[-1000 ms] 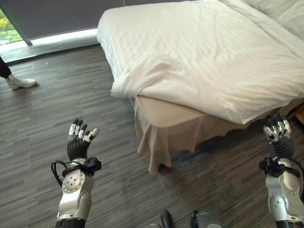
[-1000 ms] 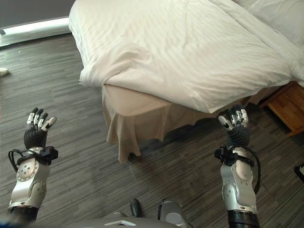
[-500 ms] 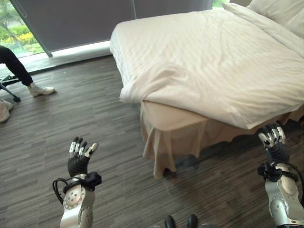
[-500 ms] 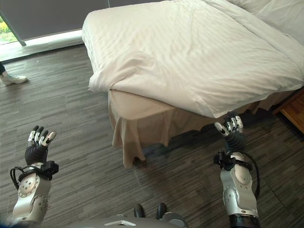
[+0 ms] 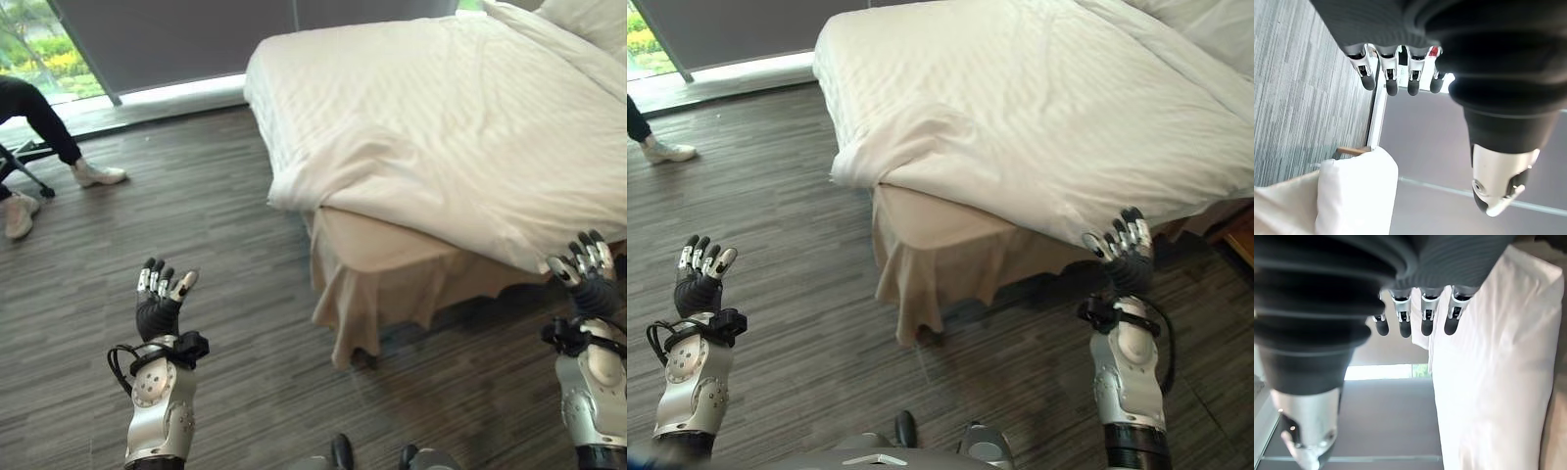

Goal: Making the bed.

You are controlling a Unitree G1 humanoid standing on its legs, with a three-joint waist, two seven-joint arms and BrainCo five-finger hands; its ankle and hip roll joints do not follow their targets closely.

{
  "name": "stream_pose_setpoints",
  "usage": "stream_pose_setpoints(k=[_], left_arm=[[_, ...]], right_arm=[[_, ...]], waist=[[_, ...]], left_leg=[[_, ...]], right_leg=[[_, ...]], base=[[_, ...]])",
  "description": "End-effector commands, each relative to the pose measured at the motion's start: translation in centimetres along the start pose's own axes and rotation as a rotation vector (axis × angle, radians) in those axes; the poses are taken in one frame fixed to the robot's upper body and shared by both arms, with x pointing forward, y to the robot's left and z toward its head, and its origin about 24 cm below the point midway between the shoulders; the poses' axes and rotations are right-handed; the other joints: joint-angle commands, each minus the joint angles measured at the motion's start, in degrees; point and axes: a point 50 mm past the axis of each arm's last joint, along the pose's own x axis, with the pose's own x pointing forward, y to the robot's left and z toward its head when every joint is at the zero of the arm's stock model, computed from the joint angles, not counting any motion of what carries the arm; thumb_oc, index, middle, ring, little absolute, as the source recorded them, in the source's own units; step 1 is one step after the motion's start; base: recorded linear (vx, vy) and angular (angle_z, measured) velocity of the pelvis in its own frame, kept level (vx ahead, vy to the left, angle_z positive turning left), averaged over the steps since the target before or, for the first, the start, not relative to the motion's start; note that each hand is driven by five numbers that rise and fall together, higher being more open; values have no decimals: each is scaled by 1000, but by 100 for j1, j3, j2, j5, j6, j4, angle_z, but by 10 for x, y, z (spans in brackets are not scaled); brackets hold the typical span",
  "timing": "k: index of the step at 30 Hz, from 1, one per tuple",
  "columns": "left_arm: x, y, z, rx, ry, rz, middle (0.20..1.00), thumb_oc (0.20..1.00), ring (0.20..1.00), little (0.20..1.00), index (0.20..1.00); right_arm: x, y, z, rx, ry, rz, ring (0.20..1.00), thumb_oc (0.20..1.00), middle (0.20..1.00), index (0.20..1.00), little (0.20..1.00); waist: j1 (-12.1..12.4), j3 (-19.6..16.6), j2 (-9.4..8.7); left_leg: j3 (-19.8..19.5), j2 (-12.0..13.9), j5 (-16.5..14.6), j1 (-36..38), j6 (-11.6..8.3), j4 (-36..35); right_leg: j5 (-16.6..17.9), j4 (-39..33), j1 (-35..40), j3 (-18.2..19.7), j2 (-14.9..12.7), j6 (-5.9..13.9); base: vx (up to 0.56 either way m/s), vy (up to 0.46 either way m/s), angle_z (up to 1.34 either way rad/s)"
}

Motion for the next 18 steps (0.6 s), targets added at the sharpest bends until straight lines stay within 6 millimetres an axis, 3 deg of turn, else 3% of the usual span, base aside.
stream_pose_setpoints(k=[1,3,4,6,8,10,11,15,18], left_arm=[[8,14,39,77,-169,7,1000,1000,1000,1000,1000],[7,15,41,69,-176,2,1000,1000,1000,1000,1000],[7,15,41,69,-176,2,1000,1000,1000,1000,1000],[7,16,40,72,-172,-12,1000,1000,1000,1000,1000],[7,15,42,88,-187,-17,1000,1000,1000,1000,1000],[6,12,39,57,-177,-35,1000,1000,1000,1000,1000],[6,12,39,55,-177,-35,1000,1000,1000,1000,1000],[6,-7,36,3,-160,-130,1000,1000,1000,1000,1000],[2,-24,24,-13,-98,-235,1000,1000,1000,1000,1000]], right_arm=[[15,6,24,-30,-131,39,1000,1000,1000,1000,1000],[16,3,26,-41,-127,46,1000,1000,1000,1000,1000],[16,3,26,-41,-128,46,1000,1000,1000,1000,1000],[15,-7,24,-70,-106,30,1000,1000,1000,1000,1000],[17,-14,25,-107,-105,11,1000,1000,1000,1000,1000],[19,-27,22,-179,-53,22,1000,1000,1000,1000,1000],[19,-27,23,-180,-54,23,1000,1000,1000,1000,1000],[48,-65,53,-447,-56,-23,1000,1000,1000,1000,1000],[79,-76,69,-664,-8,-33,1000,1000,1000,1000,1000]], waist=[[199,-60,-102],[191,-67,-13],[195,-67,-5],[117,-58,-92],[135,-60,-135],[184,-163,-290],[145,-169,-281],[138,-304,-312],[257,-245,-291]], left_leg=[[-230,55,-176,-13,28,239],[-392,146,-232,82,-40,139],[-388,157,-227,77,-42,140],[-680,133,-295,91,-132,168],[-765,150,-330,99,-152,195],[-981,174,-368,57,-249,279],[-1021,174,-352,55,-252,262],[-1315,223,-195,-133,-403,175],[-1405,273,-144,-176,-421,48]], right_leg=[[563,-696,103,307,523,-66],[424,-1537,-88,729,733,-164],[453,-1579,-75,727,747,-172],[771,-2999,-55,1755,1111,-123],[944,-3259,-42,1950,1173,-61],[894,-3249,210,1846,1110,-194],[908,-3287,230,1806,1101,-197],[982,-3721,470,1353,1059,-295],[960,-3782,486,1226,1098,-338]], base=[[103,-8,86],[150,-59,47],[158,-116,45],[149,-186,48],[164,-202,50],[251,-329,96],[182,-300,115],[142,-230,102],[56,-125,35]])
